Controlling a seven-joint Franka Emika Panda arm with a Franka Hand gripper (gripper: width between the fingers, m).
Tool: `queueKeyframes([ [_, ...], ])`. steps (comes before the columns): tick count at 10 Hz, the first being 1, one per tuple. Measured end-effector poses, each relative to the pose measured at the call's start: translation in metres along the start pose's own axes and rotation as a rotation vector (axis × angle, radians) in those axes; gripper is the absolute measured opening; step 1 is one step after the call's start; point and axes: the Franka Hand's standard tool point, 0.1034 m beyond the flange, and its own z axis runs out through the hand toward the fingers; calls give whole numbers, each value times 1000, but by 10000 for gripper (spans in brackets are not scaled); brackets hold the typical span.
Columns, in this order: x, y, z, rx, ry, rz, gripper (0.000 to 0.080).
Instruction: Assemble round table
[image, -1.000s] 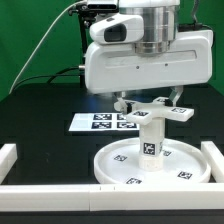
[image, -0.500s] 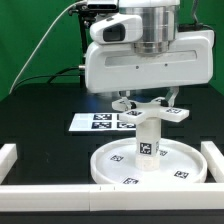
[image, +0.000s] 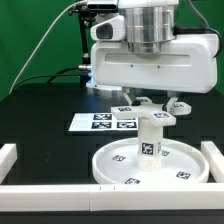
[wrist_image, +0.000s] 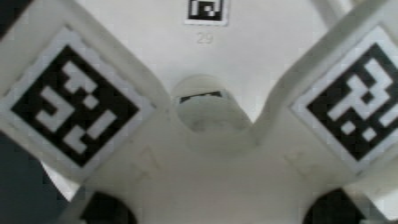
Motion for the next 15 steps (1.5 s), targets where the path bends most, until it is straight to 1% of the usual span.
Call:
queueKeyframes([
  [4, 0, 0, 0, 4, -5, 211, 443],
  [5, 0, 0, 1, 12, -7, 322, 443],
  [7, 0, 0, 1, 42, 11, 676, 443],
  [8, 0, 0, 1, 61, 10, 781, 443],
  [9, 0, 1, 1, 72, 2, 848, 443],
  [11, 0, 1, 2, 70, 2, 840, 443],
  [12, 0, 1, 1, 68, 0, 811, 595],
  [13, 2, 1, -3, 65, -6, 754, 635],
  [15, 1, -5, -16, 57, -35, 689, 647],
])
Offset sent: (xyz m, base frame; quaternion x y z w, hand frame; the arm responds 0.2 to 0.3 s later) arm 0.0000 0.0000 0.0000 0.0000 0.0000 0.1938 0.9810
